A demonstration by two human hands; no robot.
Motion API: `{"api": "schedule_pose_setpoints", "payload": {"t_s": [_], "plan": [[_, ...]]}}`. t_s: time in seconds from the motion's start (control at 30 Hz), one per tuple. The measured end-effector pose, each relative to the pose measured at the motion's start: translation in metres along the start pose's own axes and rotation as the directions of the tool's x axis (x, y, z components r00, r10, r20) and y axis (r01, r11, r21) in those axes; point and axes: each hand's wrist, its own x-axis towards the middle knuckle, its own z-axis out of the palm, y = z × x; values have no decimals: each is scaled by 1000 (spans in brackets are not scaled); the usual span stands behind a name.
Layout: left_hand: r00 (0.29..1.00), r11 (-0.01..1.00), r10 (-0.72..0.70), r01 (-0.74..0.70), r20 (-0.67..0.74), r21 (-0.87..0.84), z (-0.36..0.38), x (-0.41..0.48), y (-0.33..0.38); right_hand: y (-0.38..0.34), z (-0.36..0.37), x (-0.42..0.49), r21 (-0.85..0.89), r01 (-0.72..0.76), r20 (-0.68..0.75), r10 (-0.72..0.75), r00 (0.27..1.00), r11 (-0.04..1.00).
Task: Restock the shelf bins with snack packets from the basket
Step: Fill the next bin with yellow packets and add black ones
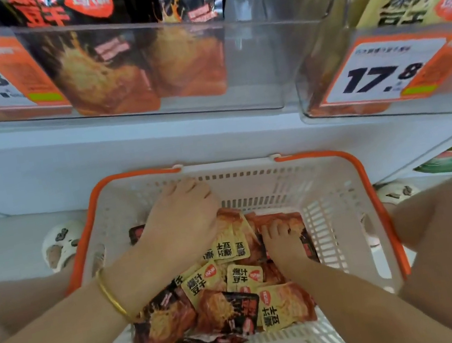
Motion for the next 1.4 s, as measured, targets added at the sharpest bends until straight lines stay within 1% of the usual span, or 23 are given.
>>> {"api": "schedule_pose_setpoints", "payload": {"t_s": [0.1, 0.17, 0.23, 0.3, 0.37, 0.43, 0.5, 0.57, 0.6, 0.67, 0.7, 0.77, 0.9, 0.97, 1.0, 1.03, 1.07, 1.1, 1.17, 1.2, 1.27, 1.3, 1.4], "plan": [[1000, 1000, 0, 0, 5, 6, 0, 3, 2, -3, -14, -3, 108, -55, 37, 51, 998, 993], [999, 1000, 28, -29, 44, 10, 0, 5, 5, 0, -50, -9, 275, -87, 62, 72, 995, 958], [994, 998, 61, -62, 85, 8, 1, 6, 7, 7, -95, -15, 490, -92, 79, 61, 995, 867], [987, 996, 86, -84, 134, -20, 0, 7, 14, 13, -138, -28, 749, -138, 137, 53, 989, 648], [975, 992, 110, -96, 191, -80, -4, 6, 23, 12, -172, -53, 952, -218, 216, 33, 976, 216], [963, 988, 119, -89, 243, -129, -15, 5, 31, 11, -199, -80, 956, -231, 226, -49, 973, -182], [975, 985, 112, -84, 189, -151, -29, 6, 34, 9, -218, -102, 910, -203, 165, -133, 977, -362], [990, 973, 115, -95, 86, -209, -47, 4, 31, 10, -231, -119, 887, -162, 88, -185, 979, -432], [992, 961, 113, -93, 62, -260, -57, 3, 26, 13, -236, -123, 891, -143, 69, -183, 981, -431], [996, 922, 86, -65, 38, -381, -81, -1, 14, 19, -240, -131, 951, -59, 27, -108, 994, -303], [998, 896, 66, -51, 19, -441, -92, -2, 6, 21, -244, -136, 977, 16, -27, -53, 998, -214], [999, 795, 39, -52, -36, -604, -115, -5, -8, 24, -253, -146, 972, 205, -207, -1, 978, -119], [957, 521, -111, -173, -268, -836, -151, -11, -15, 23, -302, -165, 851, 524, -521, 76, 850, -31], [841, 464, -267, -316, -471, -827, -165, -12, -14, 22, -339, -174, 754, 656, -645, 172, 744, -11], [733, 534, -338, -367, -591, -761, -170, -12, -16, 22, -357, -178, 701, 713, -695, 232, 681, 6], [616, 669, -353, -360, -704, -650, -173, -11, -20, 25, -373, -177, 651, 757, -734, 291, 614, 46], [517, 821, -311, -277, -798, -499, -174, -10, -25, 27, -389, -179, 607, 788, -764, 347, 544, 101], [476, 926, -240, -150, -846, -347, -173, -9, -31, 32, -401, -174, 587, 789, -781, 382, 494, 182], [513, 989, -129, -1, -849, -151, -165, -3, -43, 37, -416, -158, 618, 705, -777, 404, 482, 348], [559, 993, -104, 16, -823, -114, -161, 1, -45, 37, -418, -148, 654, 635, -756, 397, 521, 412], [641, 994, -105, 46, -760, -98, -151, 5, -46, 32, -414, -127, 721, 534, -686, 347, 640, 440], [654, 992, -121, 63, -747, -106, -147, 6, -45, 29, -412, -119, 743, 497, -655, 333, 678, 449], [658, 990, -136, 72, -740, -117, -144, 6, -46, 27, -410, -100, 738, 388, -620, 329, 712, 552]]}}
